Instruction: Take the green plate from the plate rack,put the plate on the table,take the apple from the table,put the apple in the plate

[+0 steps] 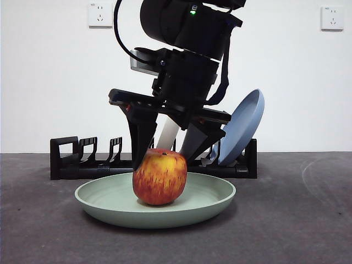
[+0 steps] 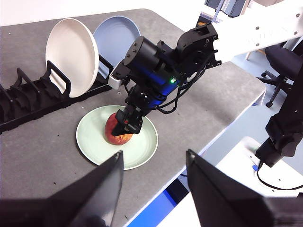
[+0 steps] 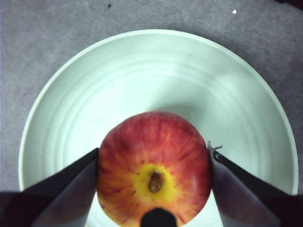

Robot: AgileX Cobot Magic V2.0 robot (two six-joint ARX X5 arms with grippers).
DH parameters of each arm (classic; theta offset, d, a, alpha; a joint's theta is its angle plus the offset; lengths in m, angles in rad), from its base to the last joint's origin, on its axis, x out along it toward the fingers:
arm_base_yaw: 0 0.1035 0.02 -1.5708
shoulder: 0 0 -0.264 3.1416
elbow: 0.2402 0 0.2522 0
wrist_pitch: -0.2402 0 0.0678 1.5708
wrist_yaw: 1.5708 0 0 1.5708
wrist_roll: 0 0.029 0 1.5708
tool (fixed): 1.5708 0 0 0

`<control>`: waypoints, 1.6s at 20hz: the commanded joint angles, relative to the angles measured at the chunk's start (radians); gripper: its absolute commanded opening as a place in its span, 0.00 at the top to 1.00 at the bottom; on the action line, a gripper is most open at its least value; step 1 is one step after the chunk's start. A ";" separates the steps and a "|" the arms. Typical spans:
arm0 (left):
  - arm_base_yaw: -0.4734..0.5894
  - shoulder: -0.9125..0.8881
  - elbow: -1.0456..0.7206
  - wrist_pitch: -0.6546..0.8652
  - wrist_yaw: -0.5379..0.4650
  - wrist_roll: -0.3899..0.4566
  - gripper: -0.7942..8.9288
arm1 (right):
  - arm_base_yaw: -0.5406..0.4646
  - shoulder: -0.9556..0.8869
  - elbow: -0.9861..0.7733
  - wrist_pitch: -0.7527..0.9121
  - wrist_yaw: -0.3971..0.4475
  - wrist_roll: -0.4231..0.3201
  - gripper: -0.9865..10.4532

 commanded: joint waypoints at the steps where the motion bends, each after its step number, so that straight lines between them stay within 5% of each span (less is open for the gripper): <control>1: 0.003 -0.007 -0.003 0.002 -0.003 -0.003 0.69 | 0.001 0.016 -0.002 -0.020 -0.003 0.019 0.35; 10: 0.003 -0.007 -0.003 0.002 -0.029 -0.003 0.69 | 0.001 0.013 0.114 -0.158 -0.004 0.019 0.36; 18: 0.003 0.003 -0.003 0.003 -0.033 -0.042 0.69 | 0.001 0.000 0.395 -0.455 0.001 -0.124 0.37; 32: -0.001 0.151 -0.003 0.005 -0.298 -0.013 0.69 | 0.001 -0.295 0.530 -0.636 0.001 -0.177 0.37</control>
